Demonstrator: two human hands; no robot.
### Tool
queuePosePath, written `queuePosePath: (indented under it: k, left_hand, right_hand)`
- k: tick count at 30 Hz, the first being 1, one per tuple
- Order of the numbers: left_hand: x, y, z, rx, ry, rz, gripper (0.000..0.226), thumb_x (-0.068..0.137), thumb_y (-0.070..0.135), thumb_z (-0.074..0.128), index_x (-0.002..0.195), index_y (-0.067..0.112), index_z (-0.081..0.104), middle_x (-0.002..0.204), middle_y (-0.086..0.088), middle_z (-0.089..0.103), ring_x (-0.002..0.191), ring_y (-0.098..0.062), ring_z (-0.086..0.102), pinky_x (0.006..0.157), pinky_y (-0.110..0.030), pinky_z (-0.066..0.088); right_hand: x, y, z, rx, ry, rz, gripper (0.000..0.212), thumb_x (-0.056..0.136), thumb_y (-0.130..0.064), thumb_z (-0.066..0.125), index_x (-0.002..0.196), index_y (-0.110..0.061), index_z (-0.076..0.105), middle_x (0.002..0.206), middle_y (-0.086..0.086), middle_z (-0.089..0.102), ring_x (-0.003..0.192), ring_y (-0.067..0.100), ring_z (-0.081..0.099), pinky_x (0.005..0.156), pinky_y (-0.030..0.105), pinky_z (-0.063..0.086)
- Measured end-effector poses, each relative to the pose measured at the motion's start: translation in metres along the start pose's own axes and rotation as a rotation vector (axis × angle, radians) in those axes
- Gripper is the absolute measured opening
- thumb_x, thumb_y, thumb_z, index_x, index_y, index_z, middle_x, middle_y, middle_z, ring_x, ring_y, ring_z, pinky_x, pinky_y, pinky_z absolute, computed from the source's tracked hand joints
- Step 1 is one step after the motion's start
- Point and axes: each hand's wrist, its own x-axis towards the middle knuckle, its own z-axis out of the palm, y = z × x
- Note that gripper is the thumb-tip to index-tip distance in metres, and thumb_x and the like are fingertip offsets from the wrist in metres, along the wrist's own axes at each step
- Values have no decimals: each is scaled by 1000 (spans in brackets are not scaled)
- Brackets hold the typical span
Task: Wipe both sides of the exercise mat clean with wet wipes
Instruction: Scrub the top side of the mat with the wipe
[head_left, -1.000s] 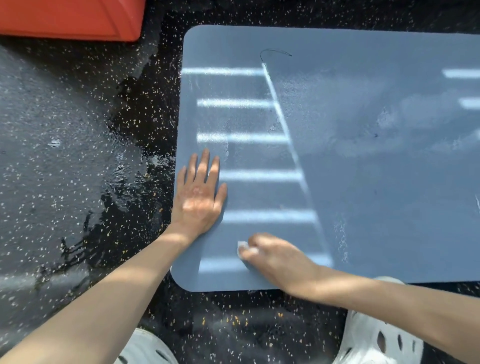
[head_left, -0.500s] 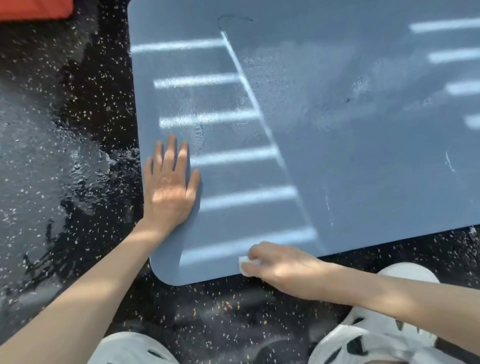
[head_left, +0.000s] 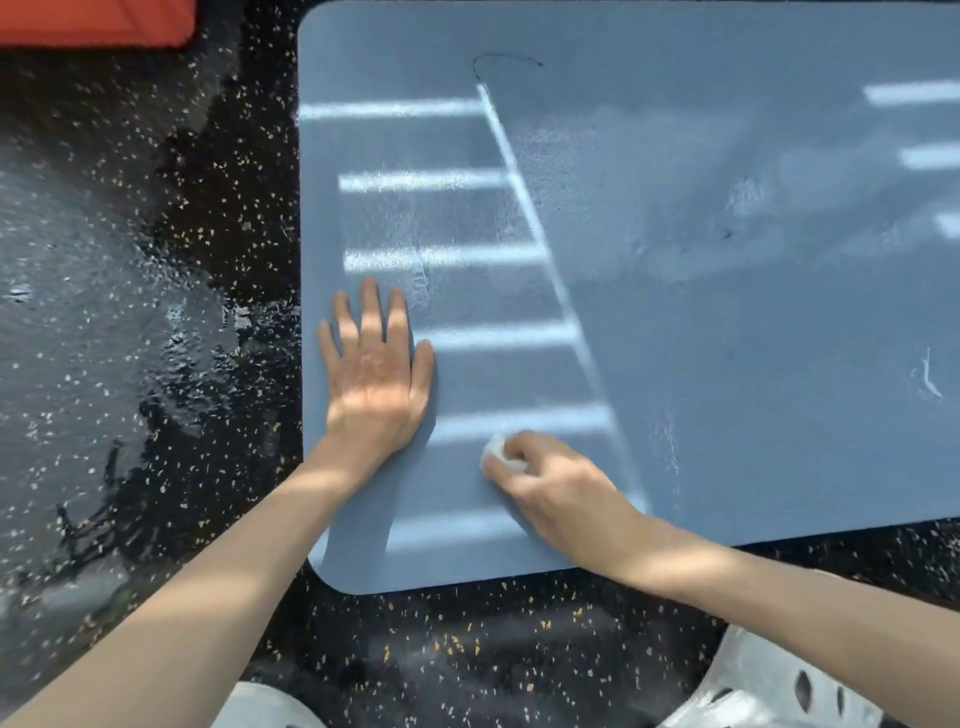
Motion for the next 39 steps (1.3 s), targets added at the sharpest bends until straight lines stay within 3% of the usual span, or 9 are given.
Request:
queuePosePath:
  k: [3,7,10,15,21,26,30,33,39]
  left_hand:
    - [21,2,-8,-89,-23,-32,68,95,40,17,155,9,24,164,-15,12,148,-45,8,118,-51,5]
    - [44,7,-15,-125,52,23,69,92,39,13,154,15,29,164,-8,17,149,-39,10,120,-47,7]
    - [64,5,-19,-96,65,70,66,94,37,15,151,10,34,162,-11,24,147,-39,19,118,-50,11]
    - [115,7,-28,-83,30,1,57,104,30,27,158,16,12,166,-2,1,152,-29,-1,120,-44,1]
    - [147,11,-26,-101,74,61,51,105,28,25,155,18,25,165,-1,14,150,-28,10,119,-42,2]
    - [151,12,-16,-39,130,27,59,98,33,20,155,18,28,163,-2,21,150,-31,15,117,-46,0]
    - [155,11,-17,-54,109,25,59,97,32,22,154,18,31,162,0,25,150,-30,17,117,-50,6]
    - [156,13,-18,-84,91,7,60,96,34,22,154,20,30,162,2,25,150,-28,18,117,-49,8]
    - [157,14,-23,-111,104,-1,57,95,32,30,150,19,39,158,1,35,146,-30,29,114,-49,15]
  right_hand:
    - [16,6,-10,-105,-30,-168,16,92,-37,49,94,-22,55,89,-4,53,80,18,53,65,28,40]
    - [55,21,-31,-141,78,-20,25,97,-42,45,85,-21,52,92,-1,52,93,20,48,70,31,27]
    - [38,19,-18,-190,-69,-276,24,98,-49,40,87,-29,47,91,-9,47,91,12,46,73,32,31]
    - [100,44,-48,-212,62,-60,30,98,-8,43,121,-11,61,116,11,51,105,30,48,81,36,39]
    - [84,52,-46,-137,-74,-304,33,85,1,46,107,-9,68,93,7,57,80,24,51,66,27,41]
    - [152,67,-68,-67,207,-147,22,94,-13,43,77,-21,54,75,-5,39,71,11,35,66,26,30]
    - [135,76,-74,-96,-63,-419,24,95,-10,42,101,-13,65,88,1,48,77,14,36,67,21,35]
    - [221,94,-106,-131,29,-263,30,95,-7,43,114,-7,67,107,13,57,95,28,50,78,28,39]
    - [217,106,-116,-157,-141,-586,22,97,-11,44,100,-4,64,87,10,50,72,23,39,63,30,33]
